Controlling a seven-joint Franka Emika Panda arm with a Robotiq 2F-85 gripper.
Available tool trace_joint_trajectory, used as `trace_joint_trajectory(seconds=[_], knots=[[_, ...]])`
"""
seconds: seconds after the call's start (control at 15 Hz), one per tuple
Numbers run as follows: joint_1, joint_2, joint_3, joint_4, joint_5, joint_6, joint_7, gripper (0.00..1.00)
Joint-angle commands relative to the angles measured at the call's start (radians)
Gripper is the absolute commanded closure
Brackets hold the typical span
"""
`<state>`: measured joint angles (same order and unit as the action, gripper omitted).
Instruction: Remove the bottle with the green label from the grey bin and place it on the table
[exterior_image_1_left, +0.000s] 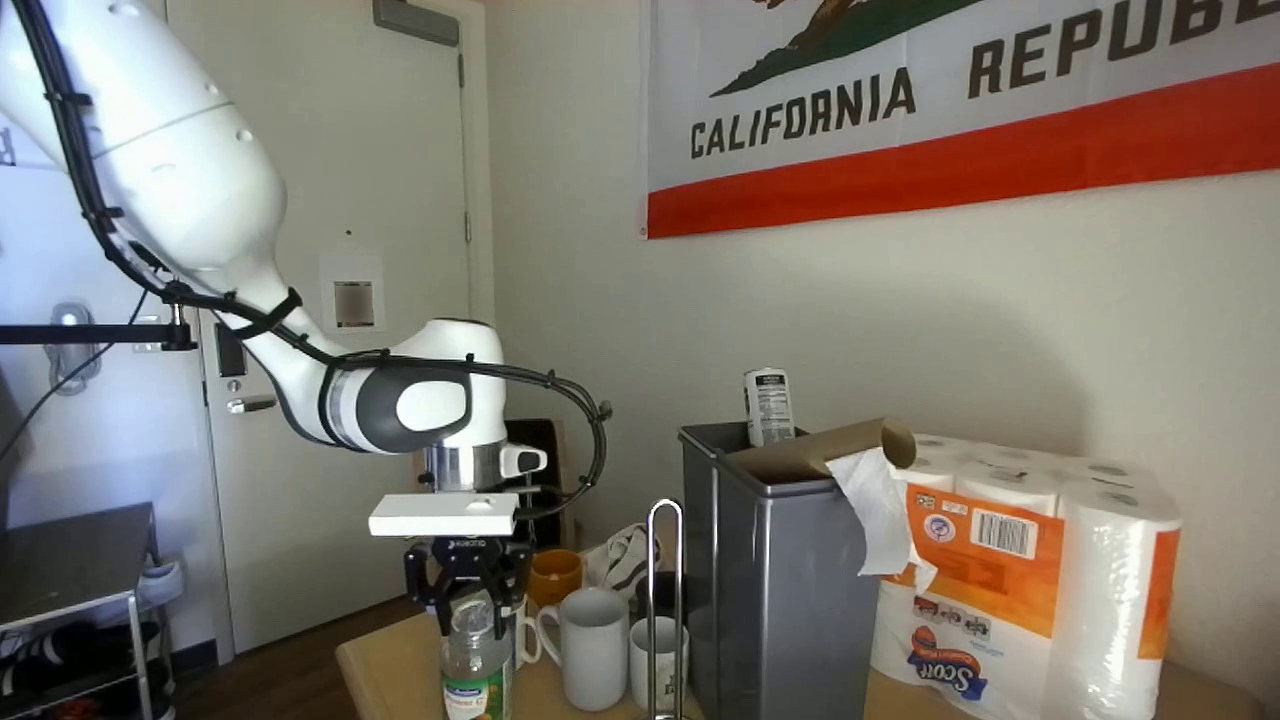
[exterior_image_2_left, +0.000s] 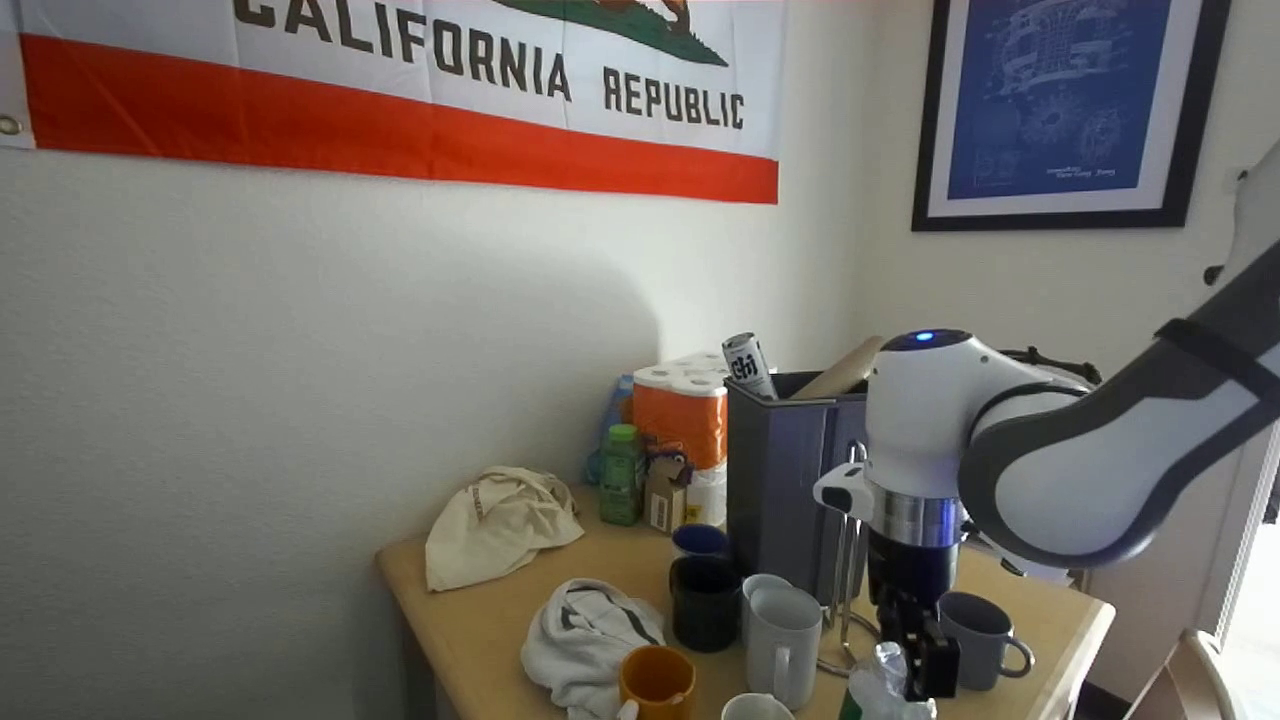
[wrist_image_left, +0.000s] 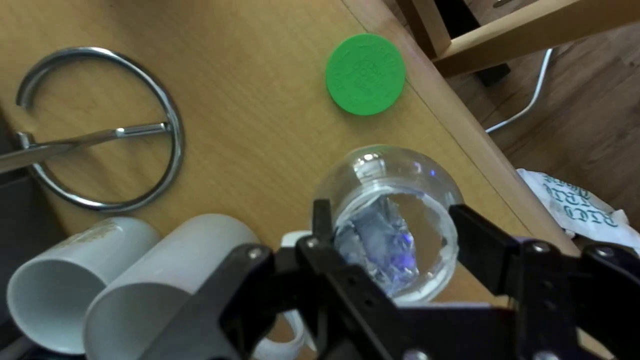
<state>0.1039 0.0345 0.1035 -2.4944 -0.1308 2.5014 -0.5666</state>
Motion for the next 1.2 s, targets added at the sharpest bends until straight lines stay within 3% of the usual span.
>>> trace_joint_trajectory(seconds=[0.0, 0.33, 0.4, 0.47, 0.6, 1.13], knots=[[0.009, -0.058, 0.005, -0.015, -0.159, -0.006, 0.138, 0.64], [0.022, -0.058, 0.017, 0.005, -0.249, -0.053, 0.201, 0.64], [0.023, -0.054, 0.019, 0.007, -0.248, -0.065, 0.206, 0.14], [0.025, -0.052, 0.021, 0.009, -0.236, -0.076, 0.197, 0.13], [0.027, -0.047, 0.022, 0.015, -0.231, -0.103, 0.192, 0.01], [0.016, -0.048, 0.010, 0.065, -0.250, -0.140, 0.194, 0.00]])
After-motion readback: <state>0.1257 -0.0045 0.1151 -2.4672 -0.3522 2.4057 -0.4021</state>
